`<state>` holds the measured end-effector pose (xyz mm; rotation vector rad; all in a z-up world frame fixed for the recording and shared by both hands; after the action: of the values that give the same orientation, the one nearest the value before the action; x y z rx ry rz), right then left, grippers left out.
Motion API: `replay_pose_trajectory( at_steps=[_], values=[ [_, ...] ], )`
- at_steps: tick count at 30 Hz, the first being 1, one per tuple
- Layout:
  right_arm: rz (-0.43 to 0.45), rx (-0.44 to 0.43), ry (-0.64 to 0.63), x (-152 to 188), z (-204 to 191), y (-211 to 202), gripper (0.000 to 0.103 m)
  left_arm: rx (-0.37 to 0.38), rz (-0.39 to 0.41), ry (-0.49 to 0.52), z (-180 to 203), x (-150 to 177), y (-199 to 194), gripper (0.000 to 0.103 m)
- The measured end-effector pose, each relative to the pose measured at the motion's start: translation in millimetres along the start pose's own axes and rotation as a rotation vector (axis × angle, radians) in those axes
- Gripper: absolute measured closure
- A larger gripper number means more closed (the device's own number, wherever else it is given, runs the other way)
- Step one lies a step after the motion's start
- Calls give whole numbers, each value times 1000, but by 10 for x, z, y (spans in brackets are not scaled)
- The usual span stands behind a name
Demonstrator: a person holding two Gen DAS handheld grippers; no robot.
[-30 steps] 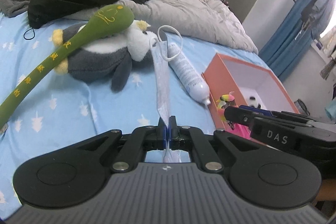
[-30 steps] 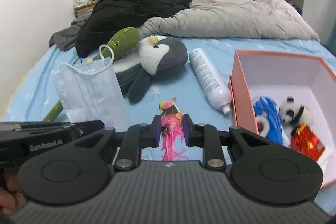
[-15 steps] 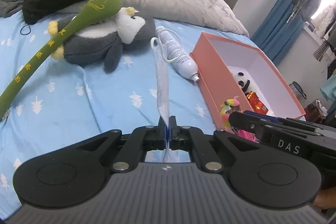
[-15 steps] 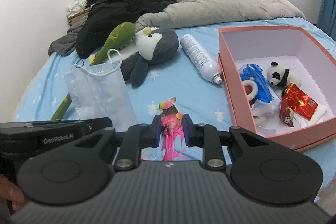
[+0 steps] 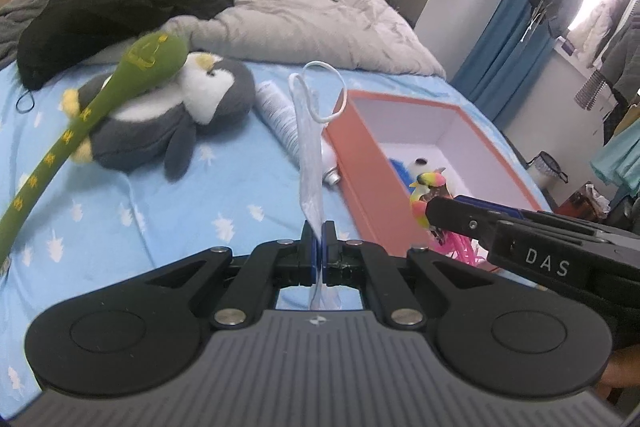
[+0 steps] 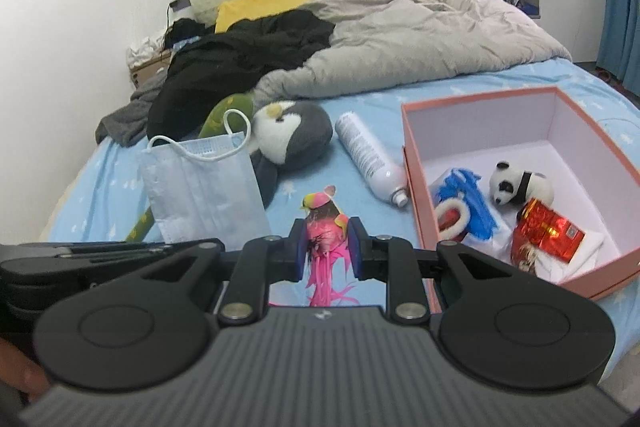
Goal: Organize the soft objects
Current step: 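Lift and carry the pink toy toward the pink box while the left carries the mask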
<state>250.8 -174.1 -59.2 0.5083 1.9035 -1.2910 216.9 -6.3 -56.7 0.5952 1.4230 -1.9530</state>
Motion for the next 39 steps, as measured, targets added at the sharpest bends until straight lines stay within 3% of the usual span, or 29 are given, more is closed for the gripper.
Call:
replay_pose_trajectory(
  at_steps=[17,25,39],
  values=[
    [130,28,28,-601,489,-263,78,83,65,85,773,-683,174,100],
    [131,85,72,-634,933,-192,78,126,18,117,1108,-771,617,100],
    [12,209,205,-316,1916,380,78,158,-123,170,1518,-702,1857,100]
  ],
)
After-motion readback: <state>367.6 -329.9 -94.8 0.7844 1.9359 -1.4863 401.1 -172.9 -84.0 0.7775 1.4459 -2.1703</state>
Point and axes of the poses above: each gripper's, at about its wrist camera, not at the fingertips, and y roughly the way its jaws point, z to its right, x to its underside, the point moved 6 cm from there along y, roughly the way its jaws point, and after that the axes turned 1 degree about -y, right-handed, at the moved point
